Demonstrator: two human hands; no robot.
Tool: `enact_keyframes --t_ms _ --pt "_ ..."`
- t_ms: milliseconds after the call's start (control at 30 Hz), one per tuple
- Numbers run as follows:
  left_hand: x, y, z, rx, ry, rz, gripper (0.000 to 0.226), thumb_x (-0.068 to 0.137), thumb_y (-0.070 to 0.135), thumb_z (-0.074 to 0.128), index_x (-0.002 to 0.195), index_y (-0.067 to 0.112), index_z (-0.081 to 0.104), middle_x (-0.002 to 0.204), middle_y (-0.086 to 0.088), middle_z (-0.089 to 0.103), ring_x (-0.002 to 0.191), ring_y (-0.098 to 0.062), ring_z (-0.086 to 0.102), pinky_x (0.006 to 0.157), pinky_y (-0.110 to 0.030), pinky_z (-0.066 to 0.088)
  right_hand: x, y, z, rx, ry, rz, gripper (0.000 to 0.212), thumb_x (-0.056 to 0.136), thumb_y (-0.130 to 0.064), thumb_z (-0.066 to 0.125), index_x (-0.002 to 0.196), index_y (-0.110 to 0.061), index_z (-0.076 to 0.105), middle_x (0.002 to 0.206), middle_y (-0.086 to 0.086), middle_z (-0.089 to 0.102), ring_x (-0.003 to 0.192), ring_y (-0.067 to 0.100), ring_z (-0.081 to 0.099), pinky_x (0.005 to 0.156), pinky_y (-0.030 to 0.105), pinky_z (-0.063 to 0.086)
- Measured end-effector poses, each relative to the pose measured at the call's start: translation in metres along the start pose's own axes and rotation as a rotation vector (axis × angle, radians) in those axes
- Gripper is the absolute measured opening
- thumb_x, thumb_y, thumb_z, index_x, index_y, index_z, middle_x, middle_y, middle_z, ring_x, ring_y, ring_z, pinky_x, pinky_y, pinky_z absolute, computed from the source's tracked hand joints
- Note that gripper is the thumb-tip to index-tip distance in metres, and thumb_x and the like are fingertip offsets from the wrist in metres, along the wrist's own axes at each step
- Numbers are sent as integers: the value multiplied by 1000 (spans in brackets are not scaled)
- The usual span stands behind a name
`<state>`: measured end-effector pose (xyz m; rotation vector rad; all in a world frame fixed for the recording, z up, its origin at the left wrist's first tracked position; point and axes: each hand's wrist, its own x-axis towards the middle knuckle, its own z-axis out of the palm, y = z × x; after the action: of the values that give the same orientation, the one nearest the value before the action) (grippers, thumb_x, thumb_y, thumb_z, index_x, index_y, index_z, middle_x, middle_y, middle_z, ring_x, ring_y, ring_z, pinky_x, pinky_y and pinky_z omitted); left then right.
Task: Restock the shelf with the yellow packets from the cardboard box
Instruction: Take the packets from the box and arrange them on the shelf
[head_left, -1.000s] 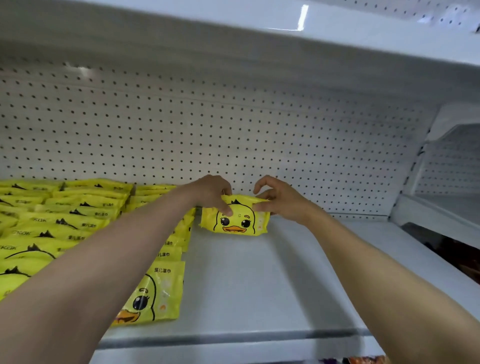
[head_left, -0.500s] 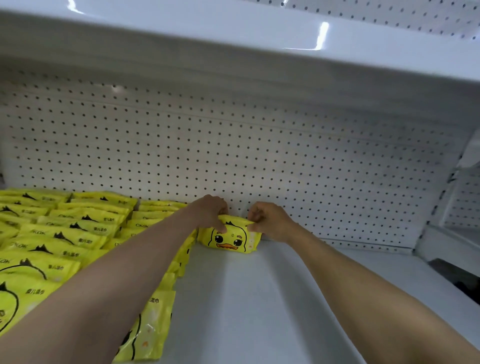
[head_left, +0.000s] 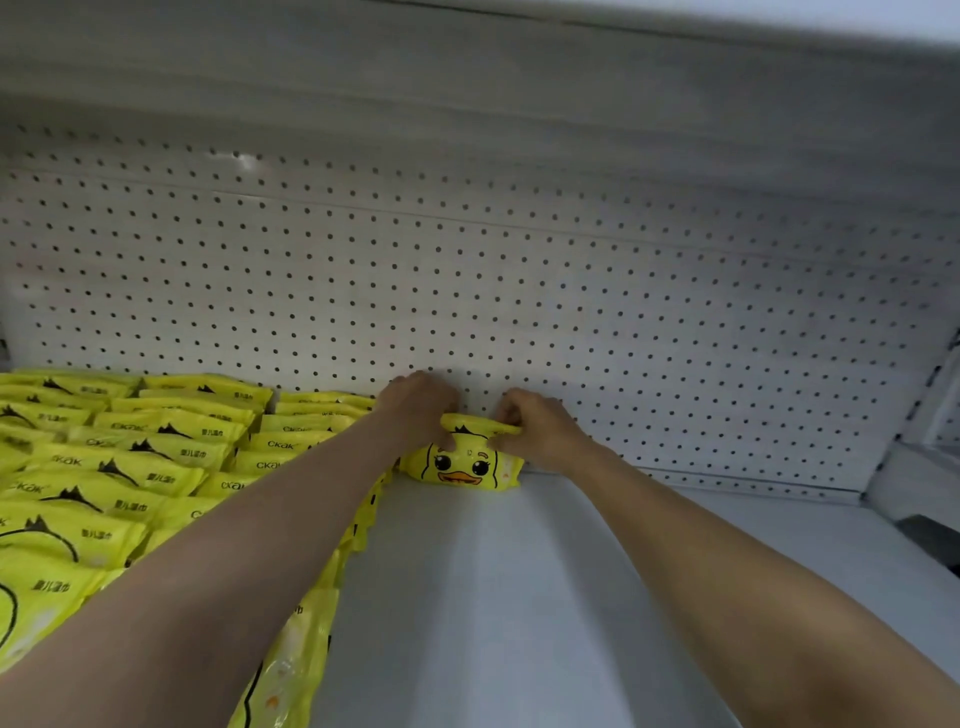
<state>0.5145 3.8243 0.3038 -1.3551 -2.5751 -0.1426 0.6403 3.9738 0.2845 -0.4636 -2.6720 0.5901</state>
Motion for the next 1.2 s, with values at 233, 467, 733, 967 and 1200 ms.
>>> enact_keyframes --t_ms 233,467,733,967,1200 --pt "1 4 -5 118 5 18 43 75 51 75 104 23 60 111 2 61 112 -21 51 92 -33 40 2 -4 3 -216 6 -72 37 72 -25 80 97 -17 54 96 2 62 86 22 58 65 34 43" --pt "0 10 1 148 93 -15 49 79 44 74 114 18 53 117 -2 59 116 -23 51 94 -34 39 4 -5 7 -369 61 -63 32 81 -28 72 100 -18 49 104 4 59 93 26 58 65 32 41" --pt "-5 12 2 110 43 -61 50 81 40 72 121 18 52 123 -3 56 119 -24 48 96 -37 42 -7 -12 18 -554 169 -29 43 85 -28 68 122 -13 51 125 6 50 120 25 44 64 32 36" --pt "-47 5 -28 42 74 -80 49 84 26 71 127 18 49 122 -3 55 117 -24 47 86 -34 41 -27 -46 -2 -531 91 -3 44 89 -30 64 126 -12 51 125 9 51 120 26 44 74 33 42" --pt "-150 -57 -96 -50 144 -133 57 84 28 71 134 20 45 126 -7 50 120 -27 47 88 -40 47 -64 -147 -9 -359 91 -145 45 89 -34 62 131 -20 53 127 7 55 122 26 45 88 37 47"
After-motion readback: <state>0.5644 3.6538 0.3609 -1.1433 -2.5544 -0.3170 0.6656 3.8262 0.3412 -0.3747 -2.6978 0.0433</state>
